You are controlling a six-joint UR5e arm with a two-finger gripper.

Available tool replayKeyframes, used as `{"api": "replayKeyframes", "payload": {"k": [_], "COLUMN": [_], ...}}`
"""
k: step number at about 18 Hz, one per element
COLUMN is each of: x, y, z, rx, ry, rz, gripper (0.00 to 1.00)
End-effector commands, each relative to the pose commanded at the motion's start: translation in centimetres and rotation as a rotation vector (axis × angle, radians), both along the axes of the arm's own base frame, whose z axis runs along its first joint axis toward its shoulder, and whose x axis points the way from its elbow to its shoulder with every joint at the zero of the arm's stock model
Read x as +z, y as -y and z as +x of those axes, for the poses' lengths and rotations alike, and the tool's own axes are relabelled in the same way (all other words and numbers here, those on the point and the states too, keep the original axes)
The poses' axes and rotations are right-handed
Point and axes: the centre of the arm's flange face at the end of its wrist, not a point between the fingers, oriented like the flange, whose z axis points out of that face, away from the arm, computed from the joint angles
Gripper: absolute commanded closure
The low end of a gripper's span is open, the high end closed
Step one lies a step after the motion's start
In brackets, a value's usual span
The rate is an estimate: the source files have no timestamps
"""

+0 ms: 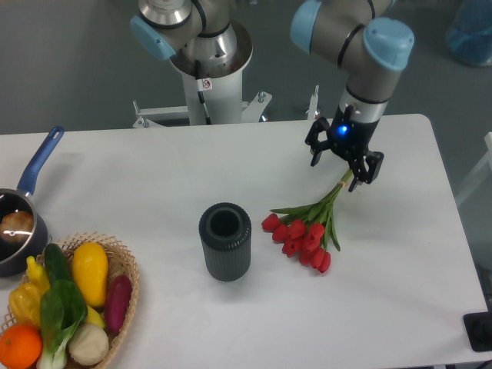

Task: Pick up the flowers from the table
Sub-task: 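Lower the gripper around the tulip stems and close it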

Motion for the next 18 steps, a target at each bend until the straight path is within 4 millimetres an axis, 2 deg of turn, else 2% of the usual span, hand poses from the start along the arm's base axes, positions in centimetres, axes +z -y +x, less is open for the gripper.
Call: {"api": "replayKeyframes", "payload": {"k": [6,8,18], "x": [-1.7,-2.6,-4.9], "y": [-0.6,-1.4,-2.3], "z": [-0.7,-0.5,-2.7], "rx": [0.000,-0.012,-0.011], "ry": [0.027,0.041,0.062], "rz": [-0.010,-0.015,-0.025], "gripper": [0.00,0.00,0.00]}}
